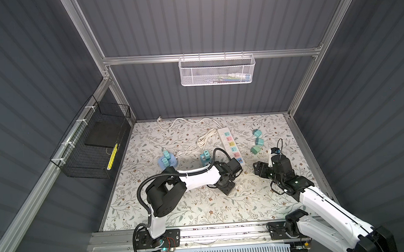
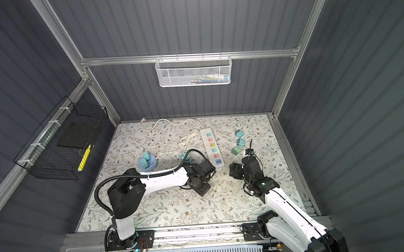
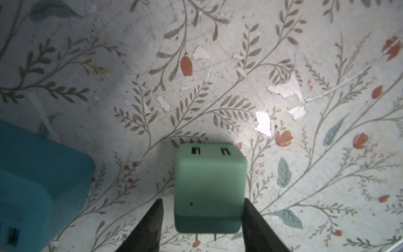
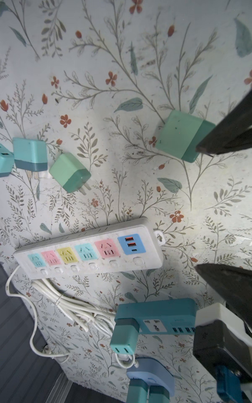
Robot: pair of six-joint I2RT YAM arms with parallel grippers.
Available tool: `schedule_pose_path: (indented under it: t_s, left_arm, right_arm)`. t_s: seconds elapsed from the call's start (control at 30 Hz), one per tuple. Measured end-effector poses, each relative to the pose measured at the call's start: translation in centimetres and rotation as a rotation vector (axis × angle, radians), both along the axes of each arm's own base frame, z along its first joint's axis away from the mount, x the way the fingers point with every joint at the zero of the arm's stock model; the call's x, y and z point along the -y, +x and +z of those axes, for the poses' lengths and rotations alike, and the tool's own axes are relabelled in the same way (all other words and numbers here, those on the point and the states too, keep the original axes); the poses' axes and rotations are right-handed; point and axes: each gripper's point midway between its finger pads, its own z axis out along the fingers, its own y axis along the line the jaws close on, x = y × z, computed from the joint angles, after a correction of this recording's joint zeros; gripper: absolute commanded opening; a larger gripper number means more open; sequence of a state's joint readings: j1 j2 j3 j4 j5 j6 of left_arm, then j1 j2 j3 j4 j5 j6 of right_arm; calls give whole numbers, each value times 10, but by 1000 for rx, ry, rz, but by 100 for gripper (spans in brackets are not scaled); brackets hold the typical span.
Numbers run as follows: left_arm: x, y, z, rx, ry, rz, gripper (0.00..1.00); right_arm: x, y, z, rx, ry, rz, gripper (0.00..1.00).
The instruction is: Insert the plug
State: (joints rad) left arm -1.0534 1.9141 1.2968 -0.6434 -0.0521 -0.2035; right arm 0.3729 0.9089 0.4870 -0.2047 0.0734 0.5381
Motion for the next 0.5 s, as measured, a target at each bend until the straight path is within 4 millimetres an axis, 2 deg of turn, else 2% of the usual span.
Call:
schedule_pose_path:
  t_s: [0.13,0.5]
  left_arm:
    - [1,2,-6,6,7,-6,54]
    - [5,14,-7,68,-2,0,49]
  right_arm:
    - [0,0,-5,-20,-12,5,81]
    - [-6,4,0,-18,-12,34,79]
